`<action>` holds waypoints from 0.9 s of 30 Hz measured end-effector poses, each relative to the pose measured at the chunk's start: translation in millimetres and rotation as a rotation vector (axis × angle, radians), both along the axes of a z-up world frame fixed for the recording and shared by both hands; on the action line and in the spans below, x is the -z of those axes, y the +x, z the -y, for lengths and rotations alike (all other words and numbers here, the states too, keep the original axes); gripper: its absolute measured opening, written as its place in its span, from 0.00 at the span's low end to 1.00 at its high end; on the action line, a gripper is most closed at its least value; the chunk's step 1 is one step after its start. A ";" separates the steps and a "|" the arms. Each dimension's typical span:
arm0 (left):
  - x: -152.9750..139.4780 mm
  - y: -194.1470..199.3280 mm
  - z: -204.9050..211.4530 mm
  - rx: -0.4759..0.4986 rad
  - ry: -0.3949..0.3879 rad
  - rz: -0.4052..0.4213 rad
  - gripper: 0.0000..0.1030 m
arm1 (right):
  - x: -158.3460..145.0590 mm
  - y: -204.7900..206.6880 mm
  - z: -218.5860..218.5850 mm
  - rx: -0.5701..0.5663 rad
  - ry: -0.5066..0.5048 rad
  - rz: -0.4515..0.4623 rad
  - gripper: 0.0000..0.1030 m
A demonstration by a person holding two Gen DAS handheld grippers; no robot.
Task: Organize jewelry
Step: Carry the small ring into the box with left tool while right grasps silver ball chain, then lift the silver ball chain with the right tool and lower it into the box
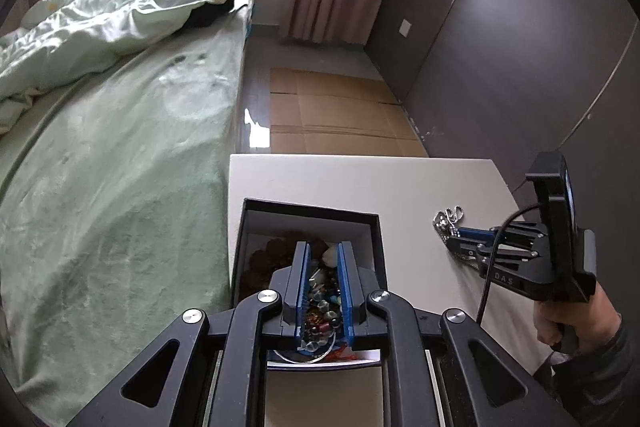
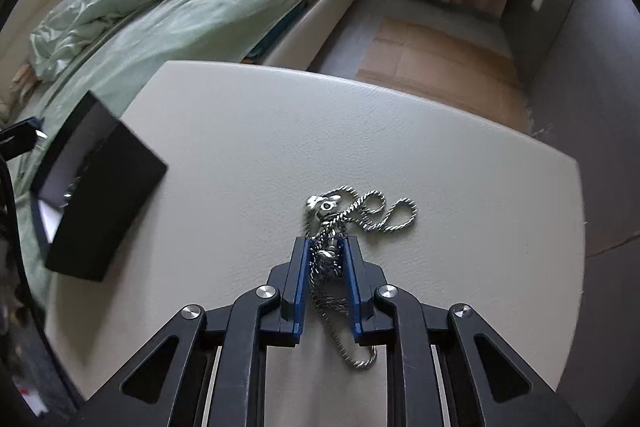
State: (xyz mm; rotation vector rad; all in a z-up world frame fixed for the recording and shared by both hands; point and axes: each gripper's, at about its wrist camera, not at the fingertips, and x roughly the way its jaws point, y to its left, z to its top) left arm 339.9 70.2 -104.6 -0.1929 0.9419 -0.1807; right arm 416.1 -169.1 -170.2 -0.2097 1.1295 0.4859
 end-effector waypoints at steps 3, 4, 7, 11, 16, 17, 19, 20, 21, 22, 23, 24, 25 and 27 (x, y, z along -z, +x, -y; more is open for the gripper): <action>-3.8 -4.9 -4.7 -0.006 -0.021 0.011 0.32 | -5.3 -5.5 -0.5 -0.007 -0.010 0.009 0.15; -5.2 -6.4 -5.7 -0.008 -0.023 0.015 0.38 | -10.0 -8.0 0.2 -0.009 0.001 0.013 0.14; -10.2 -10.8 -11.2 -0.022 -0.026 0.036 0.54 | -23.6 -11.3 1.0 -0.007 0.027 0.027 0.09; -15.7 -17.8 -18.2 -0.035 -0.036 0.049 0.54 | -51.7 -15.6 -4.0 -0.014 0.042 0.070 0.09; -23.7 -28.0 -29.3 -0.054 -0.049 0.066 0.58 | -87.2 -23.7 -10.6 -0.023 0.055 0.134 0.09; -25.0 -30.5 -30.9 -0.057 -0.051 0.071 0.63 | -95.3 -26.1 -12.2 -0.025 0.060 0.147 0.09; -28.8 -35.3 -34.5 -0.065 -0.056 0.084 0.71 | -110.8 -30.8 -15.6 -0.028 0.067 0.174 0.09; -30.3 -37.4 -36.4 -0.068 -0.058 0.090 0.73 | -119.2 -33.1 -17.2 -0.029 0.069 0.190 0.09; -31.9 -39.5 -37.9 -0.070 -0.061 0.095 0.73 | -127.7 -35.1 -19.2 -0.031 0.074 0.204 0.09; -33.6 -41.9 -39.8 -0.072 -0.062 0.098 0.73 | -135.1 -37.8 -21.0 -0.034 0.078 0.217 0.09; -34.7 -43.2 -41.1 -0.074 -0.063 0.100 0.74 | -144.6 -41.0 -23.5 -0.037 0.079 0.236 0.09; -36.8 -46.2 -43.3 -0.077 -0.065 0.103 0.74 | -150.9 -43.1 -25.0 -0.039 0.080 0.249 0.09; -38.1 -47.7 -45.0 -0.079 -0.069 0.105 0.74 | -157.6 -45.7 -27.0 -0.040 0.080 0.262 0.09; -40.6 -51.5 -47.8 -0.079 -0.079 0.112 0.80 | -173.8 -51.9 -30.3 -0.043 0.086 0.291 0.09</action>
